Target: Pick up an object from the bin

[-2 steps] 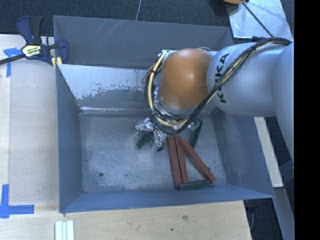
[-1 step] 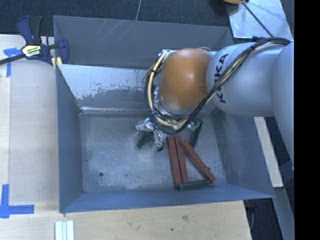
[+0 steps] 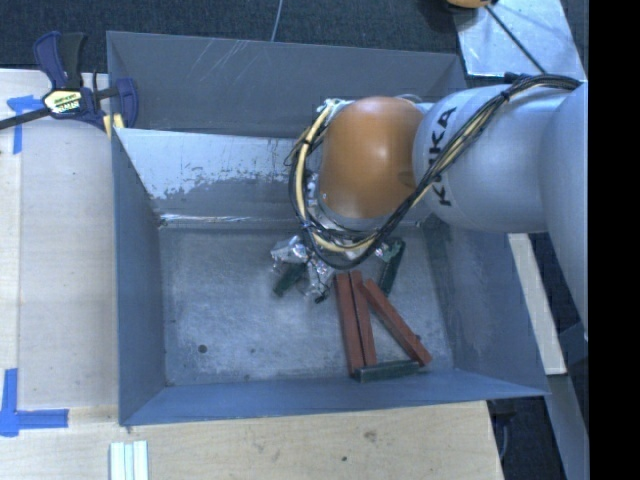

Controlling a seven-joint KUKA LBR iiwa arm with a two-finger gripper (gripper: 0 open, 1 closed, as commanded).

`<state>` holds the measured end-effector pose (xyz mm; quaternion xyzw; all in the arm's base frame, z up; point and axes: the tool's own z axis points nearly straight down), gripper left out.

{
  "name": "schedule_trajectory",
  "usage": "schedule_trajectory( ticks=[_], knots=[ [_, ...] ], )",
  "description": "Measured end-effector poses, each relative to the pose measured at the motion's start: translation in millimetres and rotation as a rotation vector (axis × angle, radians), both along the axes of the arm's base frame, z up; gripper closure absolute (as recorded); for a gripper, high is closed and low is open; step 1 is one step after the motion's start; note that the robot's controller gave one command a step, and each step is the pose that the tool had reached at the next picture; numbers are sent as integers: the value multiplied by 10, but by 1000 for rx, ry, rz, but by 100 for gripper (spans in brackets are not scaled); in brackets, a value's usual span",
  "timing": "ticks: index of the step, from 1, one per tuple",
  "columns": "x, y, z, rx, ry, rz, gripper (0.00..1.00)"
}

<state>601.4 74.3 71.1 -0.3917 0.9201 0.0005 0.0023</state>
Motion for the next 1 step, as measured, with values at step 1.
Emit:
schedule_trajectory(
  ticks=[1],
  knots=[
    [-13, 94, 1343, -1, 0, 0, 100]
  ],
)
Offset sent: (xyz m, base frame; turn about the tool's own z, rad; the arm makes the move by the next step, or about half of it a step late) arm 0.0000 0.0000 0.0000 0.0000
